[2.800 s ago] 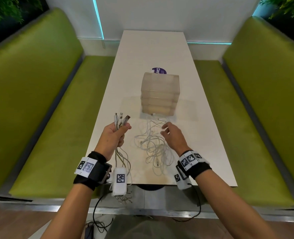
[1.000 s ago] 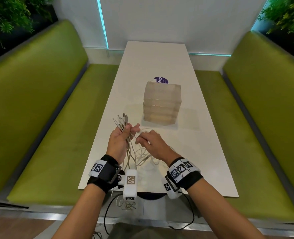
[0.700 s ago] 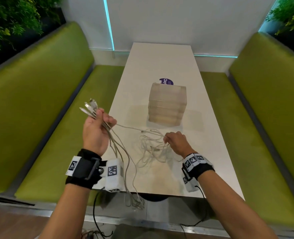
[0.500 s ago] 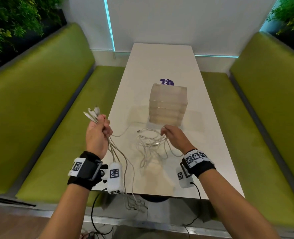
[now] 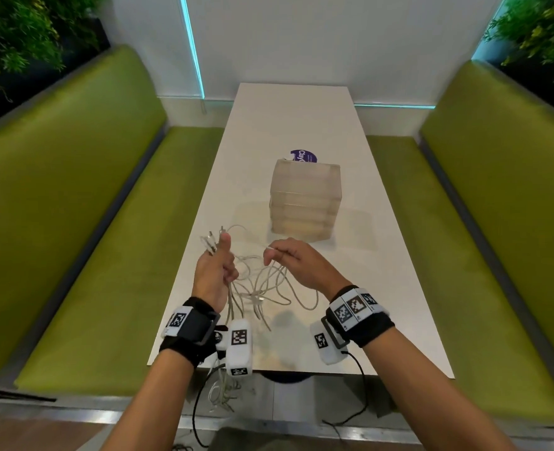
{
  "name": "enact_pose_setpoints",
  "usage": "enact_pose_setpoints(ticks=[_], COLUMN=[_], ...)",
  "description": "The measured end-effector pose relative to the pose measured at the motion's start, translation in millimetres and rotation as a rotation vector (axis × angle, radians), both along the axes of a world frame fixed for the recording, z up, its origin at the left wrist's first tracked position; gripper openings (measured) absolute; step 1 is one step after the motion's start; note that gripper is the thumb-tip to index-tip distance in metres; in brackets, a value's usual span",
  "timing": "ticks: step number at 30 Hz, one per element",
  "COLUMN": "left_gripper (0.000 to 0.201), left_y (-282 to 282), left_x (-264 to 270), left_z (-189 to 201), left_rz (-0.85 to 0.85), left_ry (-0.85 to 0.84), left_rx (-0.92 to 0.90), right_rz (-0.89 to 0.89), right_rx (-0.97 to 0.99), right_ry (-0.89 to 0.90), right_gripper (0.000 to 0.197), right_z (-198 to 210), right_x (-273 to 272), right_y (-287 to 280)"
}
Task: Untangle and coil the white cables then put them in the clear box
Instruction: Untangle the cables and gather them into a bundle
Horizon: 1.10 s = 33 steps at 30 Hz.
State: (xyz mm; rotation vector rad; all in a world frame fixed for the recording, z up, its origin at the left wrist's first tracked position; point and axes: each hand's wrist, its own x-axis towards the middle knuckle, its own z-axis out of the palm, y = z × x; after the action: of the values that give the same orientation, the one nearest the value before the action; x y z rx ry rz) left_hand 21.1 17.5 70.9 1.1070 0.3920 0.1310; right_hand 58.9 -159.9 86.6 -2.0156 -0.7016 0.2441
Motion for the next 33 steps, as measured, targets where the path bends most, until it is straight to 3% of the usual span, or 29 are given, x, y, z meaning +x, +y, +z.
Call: enact_pose_setpoints(ticks=[3, 6, 9, 18, 27, 30, 33], left_gripper=[0.068, 0.045, 0.023, 0.029, 0.031, 0.032, 0.032], left_y=[-4.3, -12.9, -18.1, 5.1, 11.0, 13.4, 14.8], left_x=[-0.9, -2.0, -2.2, -3.0, -13.6, -13.2, -9.0], left_z=[4.0, 11.0, 15.7, 35.3, 38.4, 43.6, 40.6], left_rz=[-0.184, -0.267, -0.237, -0.097, -0.012, -0.004, -0.011], left_ry=[0.011, 0.007, 0.006, -0.135, -0.167, -0.174, -0.135], left_rx=[0.052, 0.165, 0.158, -0.025, -0.077, -0.115, -0.039], right_rz=[0.088, 0.095, 0.074, -0.139, -0.213, -0.26, -0.261], right_rx=[-0.082, -0.166, -0.214, -0.457, -0.296, -0.181, -0.071], right_ry=[-0.025, -0.023, -0.03, -0.156, -0.135, -0.043, -0.033], right_gripper=[0.025, 0.025, 0.024, 0.026, 0.015, 0.012, 0.008], right_z=[-0.6, -9.7, -13.4, -48.1, -42.9, -45.0, -37.1], right_x=[-0.8, 1.2, 3.5, 40.6, 40.1, 42.4, 42.0], right_y=[4.5, 9.5, 8.9, -27.6, -33.9, -43.4, -45.8])
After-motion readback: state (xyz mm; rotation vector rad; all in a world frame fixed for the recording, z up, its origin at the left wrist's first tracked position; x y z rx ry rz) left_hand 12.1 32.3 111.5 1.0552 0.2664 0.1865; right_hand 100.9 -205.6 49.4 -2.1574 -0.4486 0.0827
